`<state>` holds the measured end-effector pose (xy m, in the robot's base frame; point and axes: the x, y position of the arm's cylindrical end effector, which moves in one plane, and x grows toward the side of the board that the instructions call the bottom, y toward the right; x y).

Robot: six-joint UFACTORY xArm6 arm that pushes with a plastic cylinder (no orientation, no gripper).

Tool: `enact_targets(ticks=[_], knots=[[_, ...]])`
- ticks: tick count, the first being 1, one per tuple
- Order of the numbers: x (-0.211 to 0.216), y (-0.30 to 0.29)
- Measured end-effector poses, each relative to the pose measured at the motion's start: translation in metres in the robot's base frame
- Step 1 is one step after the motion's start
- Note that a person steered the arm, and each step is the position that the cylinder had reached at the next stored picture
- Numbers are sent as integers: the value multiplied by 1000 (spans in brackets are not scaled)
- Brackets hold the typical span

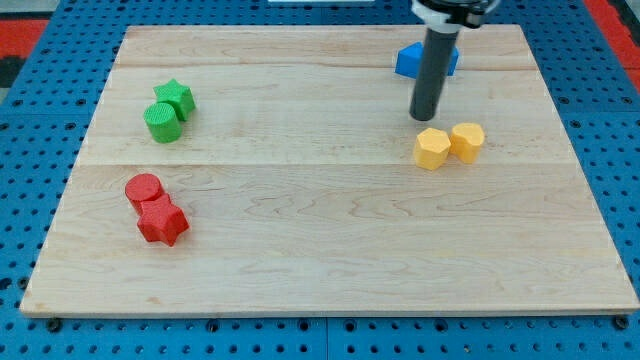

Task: Place your hand to the center

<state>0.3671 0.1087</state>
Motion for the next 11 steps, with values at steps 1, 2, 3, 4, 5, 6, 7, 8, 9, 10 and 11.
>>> enact_targets(ticks=[1,2,3,4,5,6,7,8,9,10,11], knots=[[-4,-42],[-9,13],[-16,22],[-16,10],[-16,10],[-16,3],[-16,-43],[-16,-67],[-10,-83],[-2,-83],[27,-79]])
